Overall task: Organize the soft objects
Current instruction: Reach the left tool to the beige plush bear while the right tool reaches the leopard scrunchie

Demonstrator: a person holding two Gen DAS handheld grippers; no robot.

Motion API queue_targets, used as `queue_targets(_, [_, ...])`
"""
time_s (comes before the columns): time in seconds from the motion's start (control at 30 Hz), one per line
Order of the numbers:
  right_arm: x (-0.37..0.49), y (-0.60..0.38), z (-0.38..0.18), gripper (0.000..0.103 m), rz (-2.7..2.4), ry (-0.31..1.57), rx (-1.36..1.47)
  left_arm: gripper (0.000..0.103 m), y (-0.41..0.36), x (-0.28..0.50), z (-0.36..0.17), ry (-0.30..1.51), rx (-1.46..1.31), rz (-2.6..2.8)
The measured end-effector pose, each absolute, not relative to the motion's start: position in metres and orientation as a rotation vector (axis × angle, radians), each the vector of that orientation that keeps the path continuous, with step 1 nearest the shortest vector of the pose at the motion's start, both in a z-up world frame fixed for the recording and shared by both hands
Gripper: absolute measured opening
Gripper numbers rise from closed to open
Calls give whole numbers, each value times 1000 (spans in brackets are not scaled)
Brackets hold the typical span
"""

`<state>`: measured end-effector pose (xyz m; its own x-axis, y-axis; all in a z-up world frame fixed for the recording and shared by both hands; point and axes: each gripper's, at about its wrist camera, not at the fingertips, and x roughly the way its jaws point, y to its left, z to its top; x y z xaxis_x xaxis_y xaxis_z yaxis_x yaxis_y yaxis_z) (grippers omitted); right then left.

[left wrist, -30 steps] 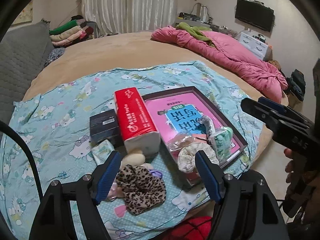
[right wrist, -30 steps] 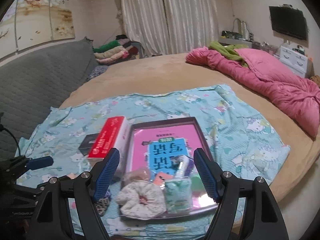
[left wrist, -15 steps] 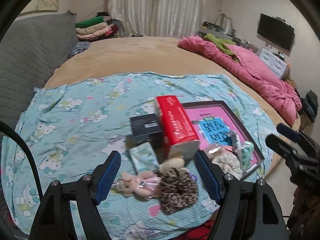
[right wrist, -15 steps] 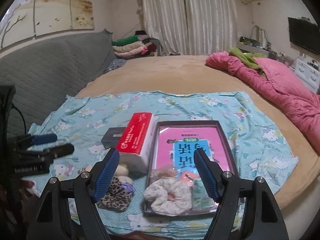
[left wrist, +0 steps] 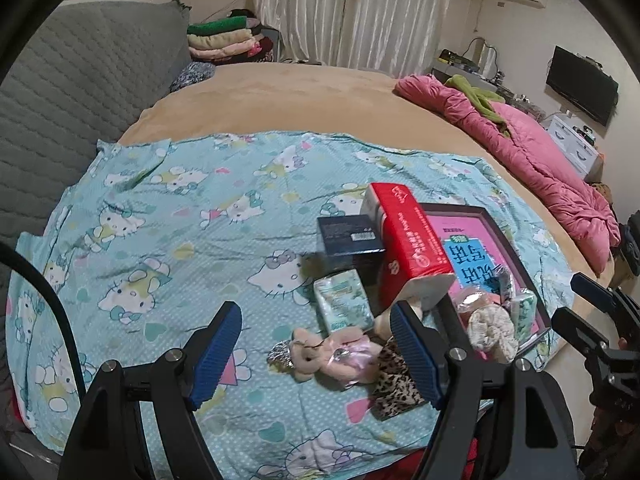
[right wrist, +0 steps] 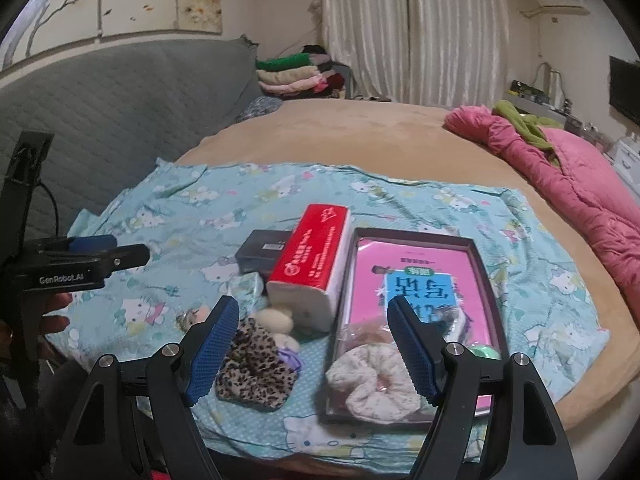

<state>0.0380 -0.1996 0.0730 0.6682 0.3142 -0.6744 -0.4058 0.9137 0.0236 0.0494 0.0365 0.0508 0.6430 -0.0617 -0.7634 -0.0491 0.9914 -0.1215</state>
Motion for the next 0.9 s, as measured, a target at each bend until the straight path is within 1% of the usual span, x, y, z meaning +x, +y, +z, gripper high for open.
queue_targets(0.17, [35,-183,62,78,437,752,-172,76,44,50,33,902,-146,-2])
queue_targets(0.6, [35,-154,20,78,486,828,-253,76,58,59,-41,1004,-242,-41])
queue_targets(0.9, [41,-142,-7,78,500,872,-284,77,62,70,-79,1062,-301,-52])
